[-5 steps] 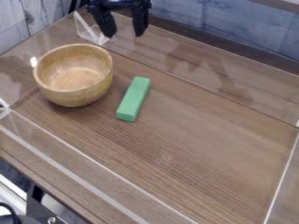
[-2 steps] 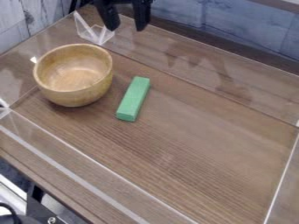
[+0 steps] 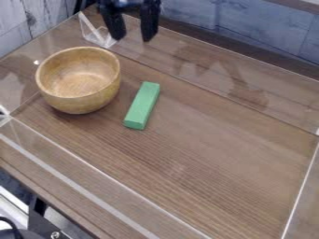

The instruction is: Move green stick from inside the wooden bowl to the table next to it

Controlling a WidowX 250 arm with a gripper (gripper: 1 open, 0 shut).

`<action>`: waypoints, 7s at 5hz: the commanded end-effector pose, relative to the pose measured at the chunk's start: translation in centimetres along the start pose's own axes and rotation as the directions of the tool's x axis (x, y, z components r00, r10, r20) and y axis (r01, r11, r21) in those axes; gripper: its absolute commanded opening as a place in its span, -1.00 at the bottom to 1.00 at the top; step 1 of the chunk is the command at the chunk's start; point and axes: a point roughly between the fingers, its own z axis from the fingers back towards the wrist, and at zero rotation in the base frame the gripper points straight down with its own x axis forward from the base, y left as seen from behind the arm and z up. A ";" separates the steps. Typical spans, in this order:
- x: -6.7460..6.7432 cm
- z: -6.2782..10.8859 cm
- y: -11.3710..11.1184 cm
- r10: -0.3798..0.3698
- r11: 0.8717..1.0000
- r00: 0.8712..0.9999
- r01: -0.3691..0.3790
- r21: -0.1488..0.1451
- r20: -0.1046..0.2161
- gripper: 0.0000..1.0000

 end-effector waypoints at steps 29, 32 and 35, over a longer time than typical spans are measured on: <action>-2.0 -10.6 -3.1 -0.011 0.997 0.999 0.008 0.077 0.047 -1.00; -2.6 -11.1 -3.8 -0.043 0.997 0.999 0.042 0.069 0.021 -1.00; -2.8 -11.7 -2.3 -0.157 0.986 0.987 0.158 0.062 -0.019 -1.00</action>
